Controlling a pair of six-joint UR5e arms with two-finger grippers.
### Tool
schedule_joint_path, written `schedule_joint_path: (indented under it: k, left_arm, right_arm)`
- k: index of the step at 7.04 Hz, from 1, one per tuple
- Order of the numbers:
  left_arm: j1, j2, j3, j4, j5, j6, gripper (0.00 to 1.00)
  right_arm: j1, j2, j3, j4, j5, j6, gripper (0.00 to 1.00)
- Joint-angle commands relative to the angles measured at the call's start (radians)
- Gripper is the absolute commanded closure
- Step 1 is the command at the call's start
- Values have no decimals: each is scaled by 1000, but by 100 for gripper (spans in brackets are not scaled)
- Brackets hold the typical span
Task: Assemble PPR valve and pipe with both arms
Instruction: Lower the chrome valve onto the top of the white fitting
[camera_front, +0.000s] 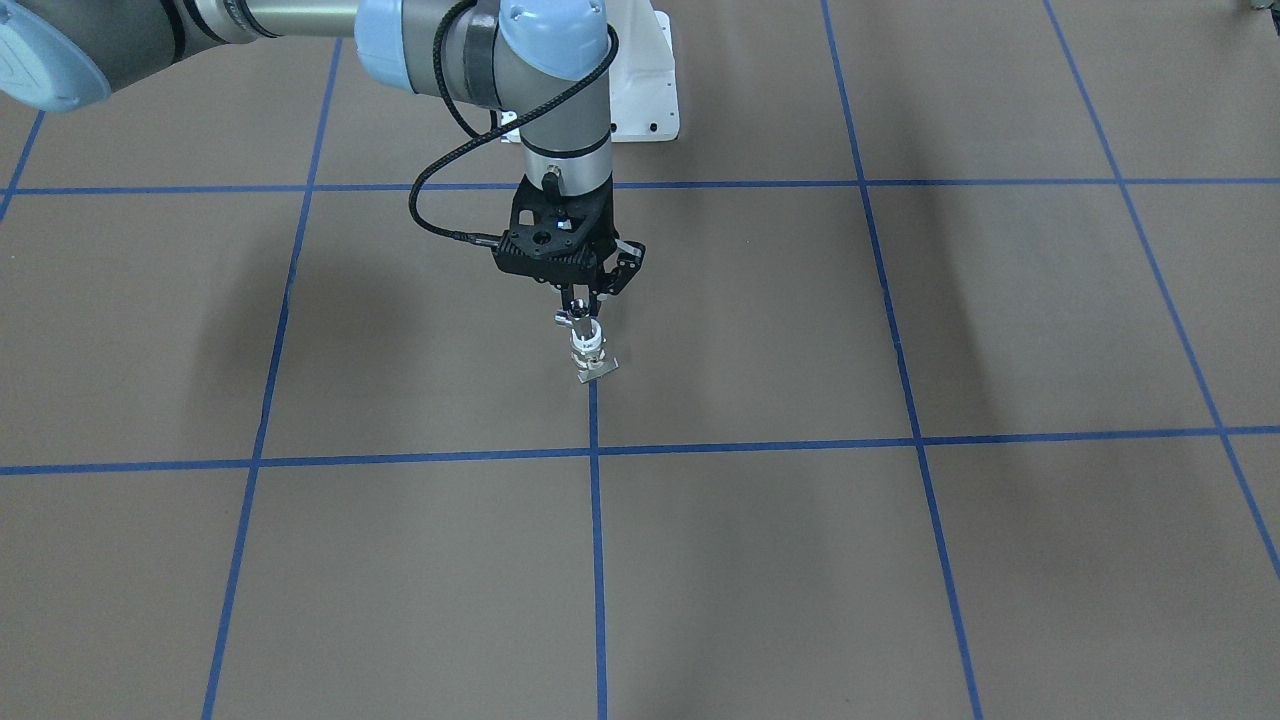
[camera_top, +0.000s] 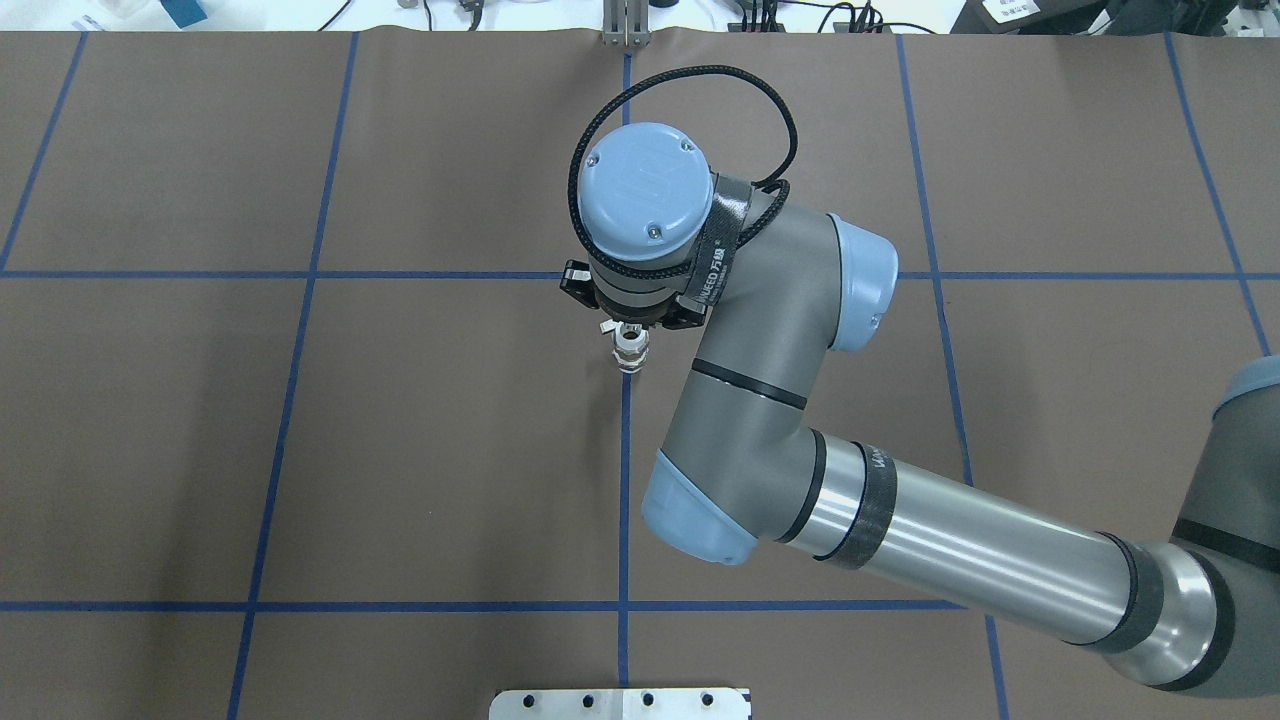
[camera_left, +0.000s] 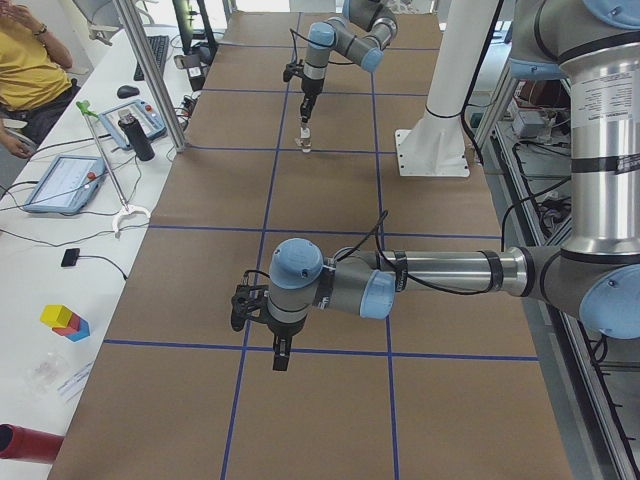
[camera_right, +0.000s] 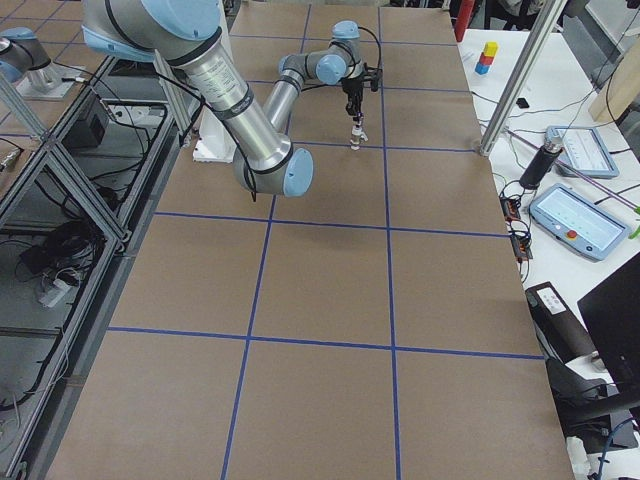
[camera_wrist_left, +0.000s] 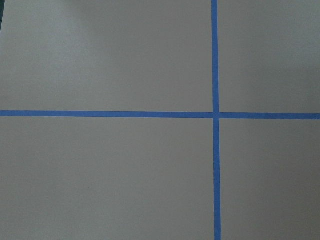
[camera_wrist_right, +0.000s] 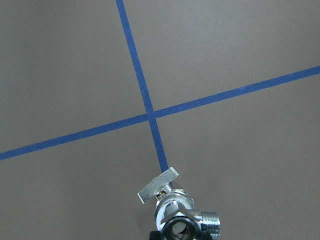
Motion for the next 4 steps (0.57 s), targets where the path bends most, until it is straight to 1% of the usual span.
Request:
schedule_joint_path:
  k: [1,4]
  left_arm:
    - [0,-2,-1,0,-1,0,0]
    - [0,0,0,-2,-1,0,0]
  right_arm:
    - [-10,-1,0,0,0,0,100]
    - [-18,-4,-5,0,0,0,100]
